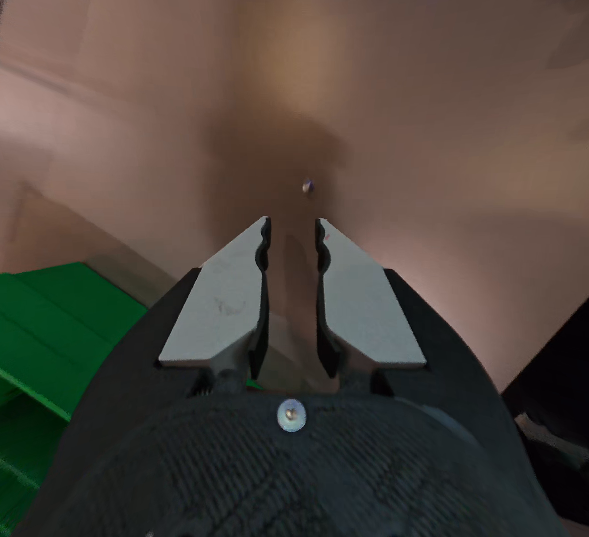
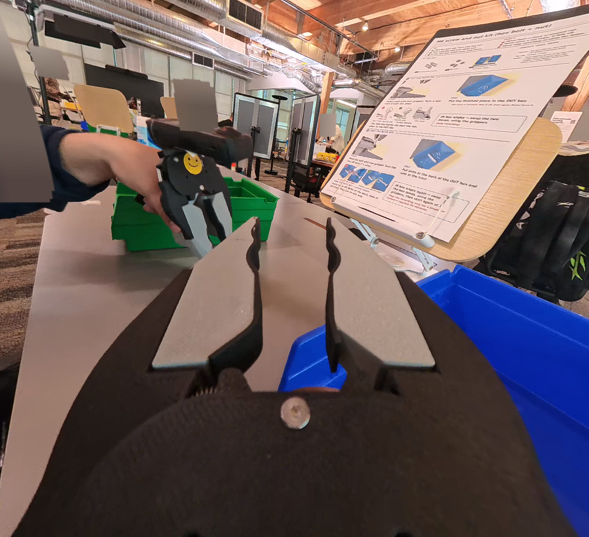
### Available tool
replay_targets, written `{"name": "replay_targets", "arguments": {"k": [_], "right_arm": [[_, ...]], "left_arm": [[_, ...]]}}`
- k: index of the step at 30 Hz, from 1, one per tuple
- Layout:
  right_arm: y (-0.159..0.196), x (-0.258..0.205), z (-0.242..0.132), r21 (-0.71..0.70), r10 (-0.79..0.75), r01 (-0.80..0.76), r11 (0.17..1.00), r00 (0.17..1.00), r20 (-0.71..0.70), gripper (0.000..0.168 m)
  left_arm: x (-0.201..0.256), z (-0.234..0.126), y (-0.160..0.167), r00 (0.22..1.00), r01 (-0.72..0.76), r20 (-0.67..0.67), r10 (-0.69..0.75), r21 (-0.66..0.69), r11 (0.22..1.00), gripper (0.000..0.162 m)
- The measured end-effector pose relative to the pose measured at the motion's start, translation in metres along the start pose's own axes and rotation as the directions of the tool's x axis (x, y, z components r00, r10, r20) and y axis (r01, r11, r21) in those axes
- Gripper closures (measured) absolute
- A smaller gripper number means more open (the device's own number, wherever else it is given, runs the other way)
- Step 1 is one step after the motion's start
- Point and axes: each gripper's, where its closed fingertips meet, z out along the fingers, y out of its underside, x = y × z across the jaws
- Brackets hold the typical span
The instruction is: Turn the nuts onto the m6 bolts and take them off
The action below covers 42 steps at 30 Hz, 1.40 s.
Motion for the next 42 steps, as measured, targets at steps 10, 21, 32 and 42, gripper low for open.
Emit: {"name": "replay_targets", "arguments": {"k": [10,21,32,42], "right_arm": [[0.0,0.002,-0.001,0.0,0.006,-0.006,1.0,1.0,-0.006,0.13],[0.054,-0.049,0.021,-0.273,-0.066,0.124,0.954,0.975,0.211,0.148],[0.049,-0.044,0.022,-0.233,-0.09,0.129,0.964,0.981,0.171,0.147],[0.049,-0.041,0.022,-0.223,-0.043,0.08,0.972,0.985,0.167,0.146]], "left_arm": [[-0.037,-0.099,0.058,0.964,0.158,0.184,-0.192,0.188,0.97,0.133],[0.011,-0.108,0.147,0.937,0.344,-0.041,-0.348,0.283,0.895,0.134],[-0.017,-0.124,0.101,0.957,0.28,-0.051,-0.287,0.426,0.86,0.128],[-0.179,-0.062,0.097,0.974,-0.198,0.123,0.188,0.074,0.977,0.128]]}}
